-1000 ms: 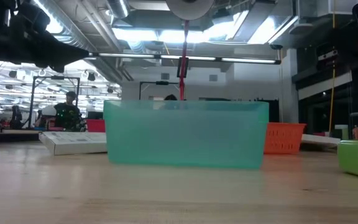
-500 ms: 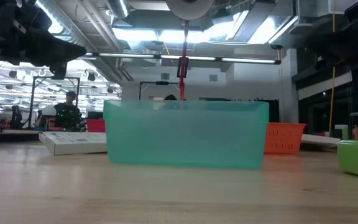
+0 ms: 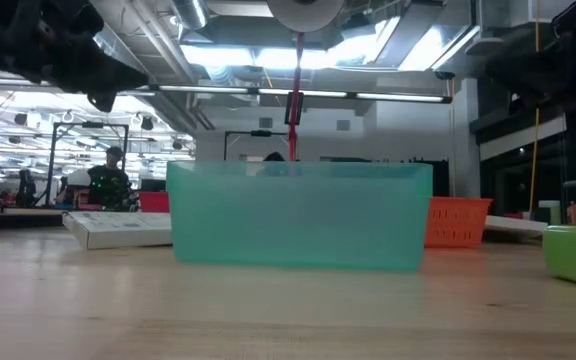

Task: Pick and place items into bin
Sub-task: Put the pink charger adapter into the red basket

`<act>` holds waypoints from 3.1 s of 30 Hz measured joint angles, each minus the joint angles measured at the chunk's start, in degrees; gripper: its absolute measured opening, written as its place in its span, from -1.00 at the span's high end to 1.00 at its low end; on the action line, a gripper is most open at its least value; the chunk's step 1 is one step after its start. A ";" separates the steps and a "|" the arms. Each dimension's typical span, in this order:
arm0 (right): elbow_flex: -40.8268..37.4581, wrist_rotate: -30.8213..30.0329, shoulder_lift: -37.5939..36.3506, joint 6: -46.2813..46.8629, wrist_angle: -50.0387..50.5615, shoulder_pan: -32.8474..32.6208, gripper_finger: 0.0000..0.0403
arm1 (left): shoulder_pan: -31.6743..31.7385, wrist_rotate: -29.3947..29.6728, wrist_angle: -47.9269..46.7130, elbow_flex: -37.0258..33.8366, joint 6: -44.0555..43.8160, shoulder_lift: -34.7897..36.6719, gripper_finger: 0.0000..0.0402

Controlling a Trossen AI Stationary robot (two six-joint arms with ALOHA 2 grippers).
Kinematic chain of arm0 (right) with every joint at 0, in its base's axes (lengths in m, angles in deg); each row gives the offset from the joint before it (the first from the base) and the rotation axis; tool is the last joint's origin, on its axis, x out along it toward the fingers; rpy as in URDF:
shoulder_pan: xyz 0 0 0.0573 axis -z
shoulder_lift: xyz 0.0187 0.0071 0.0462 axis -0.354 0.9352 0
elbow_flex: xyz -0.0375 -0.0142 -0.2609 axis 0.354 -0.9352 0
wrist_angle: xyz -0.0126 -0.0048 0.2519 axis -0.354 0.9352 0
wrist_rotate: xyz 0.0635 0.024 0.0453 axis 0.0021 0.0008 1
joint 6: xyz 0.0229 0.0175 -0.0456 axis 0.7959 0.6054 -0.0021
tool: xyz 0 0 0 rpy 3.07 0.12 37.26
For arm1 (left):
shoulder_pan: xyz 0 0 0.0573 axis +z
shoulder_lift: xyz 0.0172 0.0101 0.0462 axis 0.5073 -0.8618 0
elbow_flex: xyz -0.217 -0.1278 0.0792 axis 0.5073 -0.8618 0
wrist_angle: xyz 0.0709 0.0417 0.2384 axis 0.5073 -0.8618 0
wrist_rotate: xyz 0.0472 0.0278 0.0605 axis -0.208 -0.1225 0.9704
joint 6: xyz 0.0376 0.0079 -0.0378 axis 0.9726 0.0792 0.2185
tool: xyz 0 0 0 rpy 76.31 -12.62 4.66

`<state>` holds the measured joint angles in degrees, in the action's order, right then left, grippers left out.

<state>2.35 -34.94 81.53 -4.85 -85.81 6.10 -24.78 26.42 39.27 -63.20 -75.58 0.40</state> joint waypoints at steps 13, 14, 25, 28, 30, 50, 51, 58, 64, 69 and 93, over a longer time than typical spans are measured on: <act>0.00 -0.03 0.00 -4.72 0.23 0.00 1.00 | -7.94 -0.90 -20.06 13.97 -4.91 -14.39 0.99; 0.00 -0.04 0.00 -4.68 0.23 0.00 1.00 | -8.83 -0.76 -22.22 15.31 -5.94 -15.44 0.99; 0.00 -0.03 0.00 -3.17 0.45 0.00 1.00 | -20.59 3.52 -41.03 26.50 -16.12 -27.48 0.99; 0.00 -0.02 0.00 -2.81 0.56 0.00 1.00 | -23.38 4.10 -42.91 28.21 -18.44 -30.53 0.99; 0.00 -0.02 0.00 -2.81 0.55 0.00 1.00 | -25.10 4.10 -43.37 29.22 -19.31 -32.56 0.99; 0.02 -0.02 0.00 -3.04 2.22 -0.01 1.00 | -38.59 6.65 -51.19 43.69 -36.43 -53.29 0.98; 0.02 -0.02 0.00 -3.05 2.22 -0.01 1.00 | -39.04 6.59 -51.22 44.31 -36.46 -54.06 0.98; 0.02 -0.02 0.00 -2.94 2.20 -0.02 1.00 | -41.42 6.56 -50.97 45.49 -31.09 -55.49 0.98; 0.02 0.00 0.00 -0.84 2.20 -0.01 1.00 | -41.65 8.77 -51.11 45.33 -30.94 -55.49 0.98; 0.02 0.00 0.00 0.05 2.20 -0.02 1.00 | -41.78 9.90 -51.11 45.33 -31.25 -55.49 0.95; 0.02 0.00 0.00 0.05 2.18 0.00 1.00 | -45.09 15.61 -51.11 45.26 -38.36 -55.49 -0.03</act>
<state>2.37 -34.94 81.52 -4.80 -83.64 6.10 -69.87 42.03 -11.84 -17.94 -113.94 -55.09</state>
